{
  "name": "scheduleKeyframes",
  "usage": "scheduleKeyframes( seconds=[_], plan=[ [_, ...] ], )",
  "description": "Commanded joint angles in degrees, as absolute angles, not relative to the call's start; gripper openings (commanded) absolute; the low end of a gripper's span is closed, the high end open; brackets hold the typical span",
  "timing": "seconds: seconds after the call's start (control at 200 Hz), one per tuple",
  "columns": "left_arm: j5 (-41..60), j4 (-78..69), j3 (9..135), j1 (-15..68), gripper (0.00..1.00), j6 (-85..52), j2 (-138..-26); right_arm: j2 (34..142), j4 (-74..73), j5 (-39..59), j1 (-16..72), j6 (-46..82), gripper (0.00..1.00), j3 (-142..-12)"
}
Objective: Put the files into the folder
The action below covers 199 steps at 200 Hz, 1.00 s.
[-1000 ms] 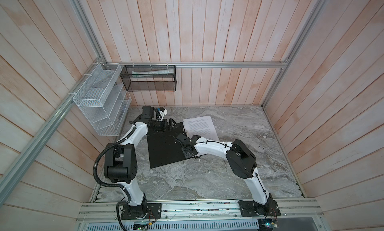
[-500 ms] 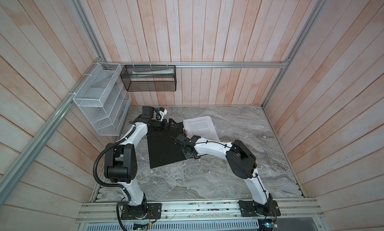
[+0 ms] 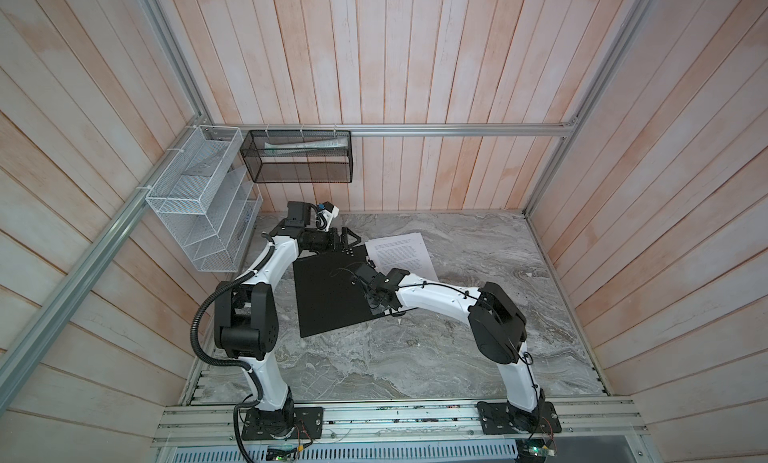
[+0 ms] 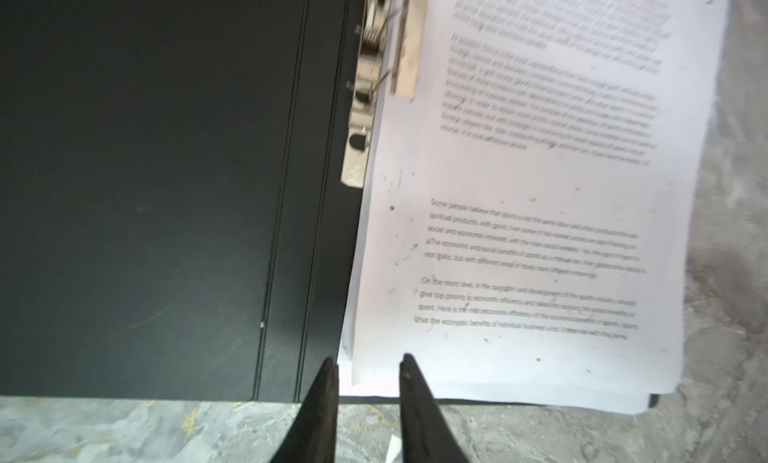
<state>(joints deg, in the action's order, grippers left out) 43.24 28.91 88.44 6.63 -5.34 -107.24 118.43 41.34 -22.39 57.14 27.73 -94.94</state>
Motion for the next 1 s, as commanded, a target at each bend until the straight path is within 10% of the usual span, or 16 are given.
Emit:
scheduleKeyframes(
  seconds=[0.0, 0.455, 0.991],
  plan=[
    [40.2, 27.8, 92.9, 10.0, 1.0, 1.8, -110.9, 114.1, 40.2, -24.2, 54.2, 28.9, 0.26, -96.8],
    [31.0, 13.2, 75.1, 10.8, 1.0, -4.1, -106.3, 119.2, 12.2, 1.3, 31.2, 19.4, 0.22, -100.8],
    [37.5, 14.4, 69.6, 10.2, 1.0, -5.0, -109.5, 158.3, 21.8, 17.5, 23.7, 18.4, 0.23, -147.8]
  ],
)
